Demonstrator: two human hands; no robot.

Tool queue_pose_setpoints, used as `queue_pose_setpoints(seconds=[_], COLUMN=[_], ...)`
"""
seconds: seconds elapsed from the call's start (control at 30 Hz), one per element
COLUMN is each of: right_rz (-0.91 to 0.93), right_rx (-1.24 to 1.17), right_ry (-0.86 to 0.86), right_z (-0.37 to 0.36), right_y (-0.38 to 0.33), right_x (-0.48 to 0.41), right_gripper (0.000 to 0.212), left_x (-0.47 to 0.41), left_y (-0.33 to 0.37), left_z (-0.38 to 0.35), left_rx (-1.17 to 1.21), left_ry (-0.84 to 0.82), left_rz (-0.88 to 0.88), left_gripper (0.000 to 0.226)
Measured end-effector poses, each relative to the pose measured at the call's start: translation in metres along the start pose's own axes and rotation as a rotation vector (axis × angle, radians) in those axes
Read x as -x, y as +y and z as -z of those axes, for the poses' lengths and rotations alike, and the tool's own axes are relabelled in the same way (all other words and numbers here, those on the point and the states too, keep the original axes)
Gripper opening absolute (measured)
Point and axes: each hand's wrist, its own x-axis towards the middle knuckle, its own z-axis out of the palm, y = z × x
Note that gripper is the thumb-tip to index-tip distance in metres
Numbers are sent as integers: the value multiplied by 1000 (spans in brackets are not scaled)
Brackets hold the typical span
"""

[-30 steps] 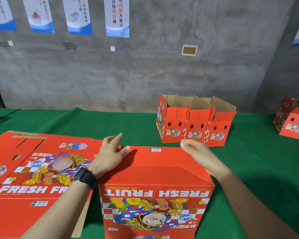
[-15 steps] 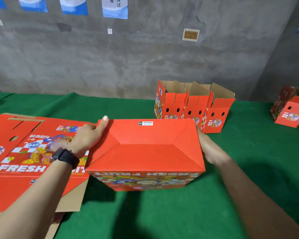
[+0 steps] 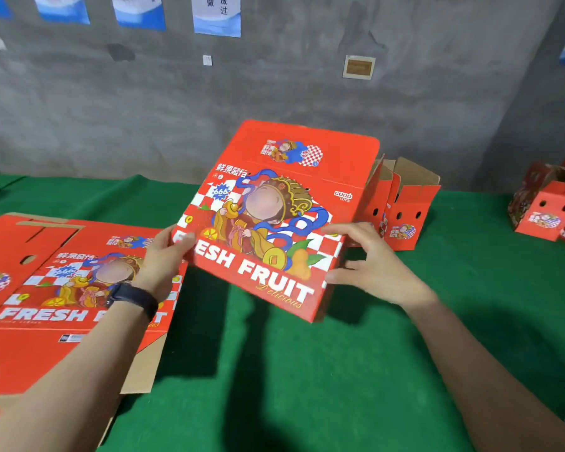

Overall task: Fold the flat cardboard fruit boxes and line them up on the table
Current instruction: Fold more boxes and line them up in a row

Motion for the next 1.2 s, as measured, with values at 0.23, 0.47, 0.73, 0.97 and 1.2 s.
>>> queue_pose_setpoints(seconds=[0.23,0.47,0.73,0.97,1.2], right_rz=[117,6,-81,10,-163], right_rx=[477,792,820,704,682], right_ry=[247,97,-318,38,5], right_z=[-104,-170,-207,-205,-219], right_y=[10,48,70,85,92], right_x=[15,24,29,42,40], right_gripper=[56,42,72,57,86], left_x=[43,66,50,33,30], left_y=[-16,-18,-35,-44,-44], left_z=[-66,-95,-87,-59,-57], left_rx=[-44,-246,-320,-155,-176], left_ry=[-434,-415,-167,-134,-146], left_rz=[-38,-145,106,245,213], left_gripper=[52,95,66,32,46])
